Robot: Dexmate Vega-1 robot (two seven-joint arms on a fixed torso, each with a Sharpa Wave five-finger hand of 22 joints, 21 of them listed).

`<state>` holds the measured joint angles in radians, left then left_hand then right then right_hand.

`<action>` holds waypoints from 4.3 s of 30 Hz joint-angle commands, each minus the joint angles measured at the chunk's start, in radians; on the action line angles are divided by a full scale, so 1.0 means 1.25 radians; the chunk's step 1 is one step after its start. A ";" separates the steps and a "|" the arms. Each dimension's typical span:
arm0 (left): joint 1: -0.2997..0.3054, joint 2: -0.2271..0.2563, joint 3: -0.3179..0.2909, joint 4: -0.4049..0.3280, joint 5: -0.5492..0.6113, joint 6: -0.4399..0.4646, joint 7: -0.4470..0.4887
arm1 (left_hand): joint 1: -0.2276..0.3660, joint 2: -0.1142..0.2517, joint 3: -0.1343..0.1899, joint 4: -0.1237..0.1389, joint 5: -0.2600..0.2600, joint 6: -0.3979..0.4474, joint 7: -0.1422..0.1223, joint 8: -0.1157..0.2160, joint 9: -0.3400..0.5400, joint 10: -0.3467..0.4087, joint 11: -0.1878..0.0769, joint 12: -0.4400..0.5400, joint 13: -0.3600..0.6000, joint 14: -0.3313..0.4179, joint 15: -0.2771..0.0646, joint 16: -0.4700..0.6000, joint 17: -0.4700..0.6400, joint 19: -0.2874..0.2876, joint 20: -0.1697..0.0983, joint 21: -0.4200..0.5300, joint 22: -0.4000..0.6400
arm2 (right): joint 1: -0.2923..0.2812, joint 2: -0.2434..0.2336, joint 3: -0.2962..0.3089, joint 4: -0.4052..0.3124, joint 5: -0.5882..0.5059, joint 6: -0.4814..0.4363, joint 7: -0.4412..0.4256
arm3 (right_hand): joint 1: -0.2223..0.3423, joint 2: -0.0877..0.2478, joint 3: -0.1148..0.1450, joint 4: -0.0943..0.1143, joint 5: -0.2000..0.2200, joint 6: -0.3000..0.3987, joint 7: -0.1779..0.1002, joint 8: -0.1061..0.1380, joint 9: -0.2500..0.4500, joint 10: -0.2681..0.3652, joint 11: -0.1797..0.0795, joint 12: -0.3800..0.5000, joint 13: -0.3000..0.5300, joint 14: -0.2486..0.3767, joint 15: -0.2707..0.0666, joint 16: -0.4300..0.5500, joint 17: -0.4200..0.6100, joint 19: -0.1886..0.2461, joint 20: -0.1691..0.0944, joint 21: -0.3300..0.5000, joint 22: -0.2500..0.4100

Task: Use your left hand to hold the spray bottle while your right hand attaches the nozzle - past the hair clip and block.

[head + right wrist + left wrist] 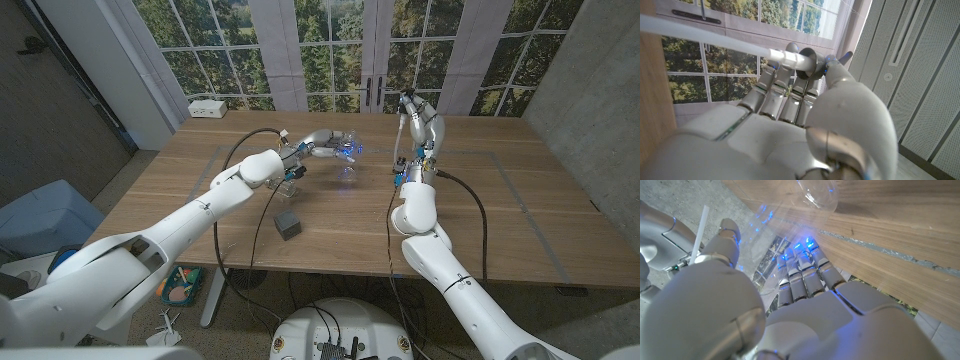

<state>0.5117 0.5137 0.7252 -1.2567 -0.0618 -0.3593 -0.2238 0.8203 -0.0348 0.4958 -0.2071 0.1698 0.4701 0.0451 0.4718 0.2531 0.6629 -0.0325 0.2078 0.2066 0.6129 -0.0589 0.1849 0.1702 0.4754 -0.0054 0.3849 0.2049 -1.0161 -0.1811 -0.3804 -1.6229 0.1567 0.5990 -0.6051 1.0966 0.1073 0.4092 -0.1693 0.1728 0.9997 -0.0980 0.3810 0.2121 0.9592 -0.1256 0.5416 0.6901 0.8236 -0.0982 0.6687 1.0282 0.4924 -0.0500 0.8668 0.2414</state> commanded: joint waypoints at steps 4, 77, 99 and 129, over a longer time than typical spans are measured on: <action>-0.008 -0.007 0.016 -0.002 0.006 0.015 -0.027 | 0.139 0.145 0.023 0.026 0.004 0.315 -0.034 0.002 0.003 0.097 -0.097 0.002 0.004 -0.003 -0.110 -0.002 0.001 -0.006 -0.002 0.006 0.001 | 0.016 0.028 0.008 0.002 0.020 0.040 0.046 | 0.011 0.019 0.017 0.010 0.007 0.000 0.004 0.005 0.004 0.014 -0.017 0.016 0.033 0.007 -0.094 -0.005 0.005 -0.006 -0.005 0.011 0.001; -0.047 -0.052 0.050 0.065 0.003 -0.014 -0.077 | 0.140 0.145 0.023 0.026 0.004 0.316 -0.033 0.000 0.005 0.098 -0.094 0.001 0.005 -0.003 -0.108 -0.002 0.000 -0.009 -0.003 0.014 0.000 | 0.133 0.076 -0.056 0.097 0.064 0.028 0.141 | 0.004 0.017 0.024 0.008 0.009 -0.004 0.001 0.006 0.006 0.015 -0.021 0.012 0.035 0.017 -0.095 -0.024 0.034 -0.023 -0.006 0.057 -0.012; -0.054 -0.055 0.031 0.081 -0.038 -0.018 -0.092 | 0.140 0.145 0.023 0.026 0.004 0.317 -0.031 -0.001 0.006 0.099 -0.095 0.001 0.005 -0.002 -0.108 -0.002 0.001 -0.010 -0.003 0.017 0.000 | 0.124 0.079 -0.049 0.123 0.054 0.042 0.117 | 0.002 0.017 0.027 0.009 0.010 -0.002 0.003 0.007 0.007 0.015 -0.019 0.011 0.037 0.020 -0.094 -0.031 0.042 -0.028 -0.006 0.072 -0.016; -0.063 -0.060 0.040 0.097 -0.050 0.001 -0.116 | 0.140 0.145 0.023 0.026 0.004 0.317 -0.032 -0.001 0.007 0.098 -0.093 0.001 0.005 -0.003 -0.109 -0.002 0.001 -0.012 -0.003 0.021 0.000 | 0.140 0.088 -0.043 0.127 0.049 0.080 0.118 | -0.002 0.016 0.031 0.008 0.011 -0.002 0.004 0.007 0.007 0.017 -0.019 0.009 0.037 0.023 -0.094 -0.040 0.054 -0.036 -0.006 0.092 -0.022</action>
<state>0.4388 0.4433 0.7637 -1.1437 -0.1278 -0.3677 -0.3576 0.8203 -0.0348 0.4958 -0.2071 0.1701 0.4701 0.0451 0.4678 0.2578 0.6630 -0.0326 0.2037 0.2114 0.6129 -0.0589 0.1849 0.1702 0.4647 -0.0054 0.4070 0.2049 -0.8577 -0.0798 -0.4390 -1.4638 0.2305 0.6661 -0.4612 1.0874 0.1164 0.4188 -0.1788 0.1815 0.9908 -0.0891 0.3846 0.2167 0.9591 -0.1255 0.5417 0.7313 0.8416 -0.1017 0.6231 1.0909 0.4478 -0.0483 0.9731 0.2136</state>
